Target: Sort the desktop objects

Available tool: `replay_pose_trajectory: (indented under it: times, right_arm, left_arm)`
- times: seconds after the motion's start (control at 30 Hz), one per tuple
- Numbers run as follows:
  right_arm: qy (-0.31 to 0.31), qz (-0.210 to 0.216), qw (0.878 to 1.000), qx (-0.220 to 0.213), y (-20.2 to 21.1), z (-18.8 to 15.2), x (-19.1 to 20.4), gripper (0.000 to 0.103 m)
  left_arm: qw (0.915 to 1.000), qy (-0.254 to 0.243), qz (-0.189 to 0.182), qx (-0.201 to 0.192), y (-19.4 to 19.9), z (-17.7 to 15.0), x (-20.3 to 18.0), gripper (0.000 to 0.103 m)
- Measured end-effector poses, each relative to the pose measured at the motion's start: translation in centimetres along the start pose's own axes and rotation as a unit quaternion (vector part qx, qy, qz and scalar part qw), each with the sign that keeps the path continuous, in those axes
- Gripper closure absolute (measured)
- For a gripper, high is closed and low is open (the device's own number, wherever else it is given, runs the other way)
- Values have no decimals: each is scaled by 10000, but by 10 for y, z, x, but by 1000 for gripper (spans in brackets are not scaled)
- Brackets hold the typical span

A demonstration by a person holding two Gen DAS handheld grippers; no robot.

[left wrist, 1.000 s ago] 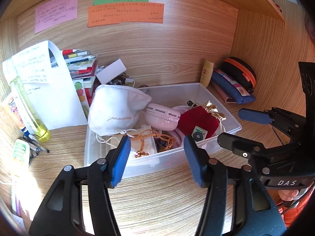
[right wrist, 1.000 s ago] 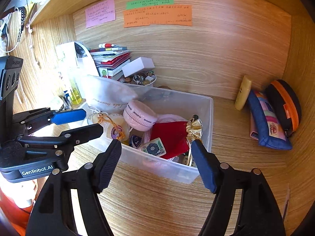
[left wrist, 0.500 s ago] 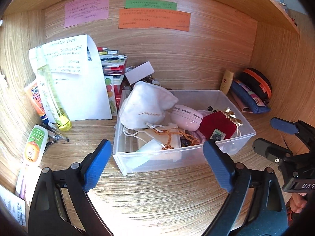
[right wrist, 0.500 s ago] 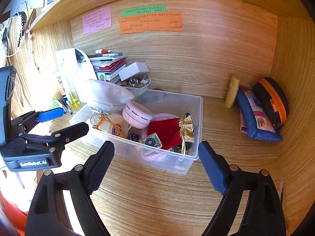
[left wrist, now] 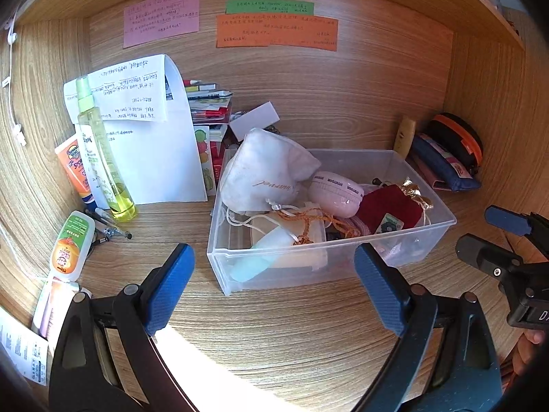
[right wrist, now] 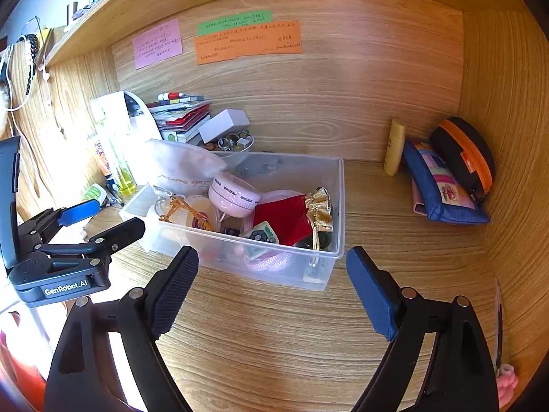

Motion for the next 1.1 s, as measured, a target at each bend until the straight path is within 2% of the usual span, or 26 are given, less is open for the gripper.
replay_pose_trajectory:
  times: [1.1]
  right_arm:
    - [24,69,10000,31,3,-1,3,16]
  left_arm:
    - [9999,85,-95,11,1,1,-1,8]
Point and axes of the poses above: each gripper's, at about its wrist camera, not at the fingertips, and y roughly against the way its jaws point, x to its left, z to its top, the point moved 2 cm from there along -y, roughly the way its jaws point, and after that the axes turned 9 degrees about -y, right-handed, at the moved point
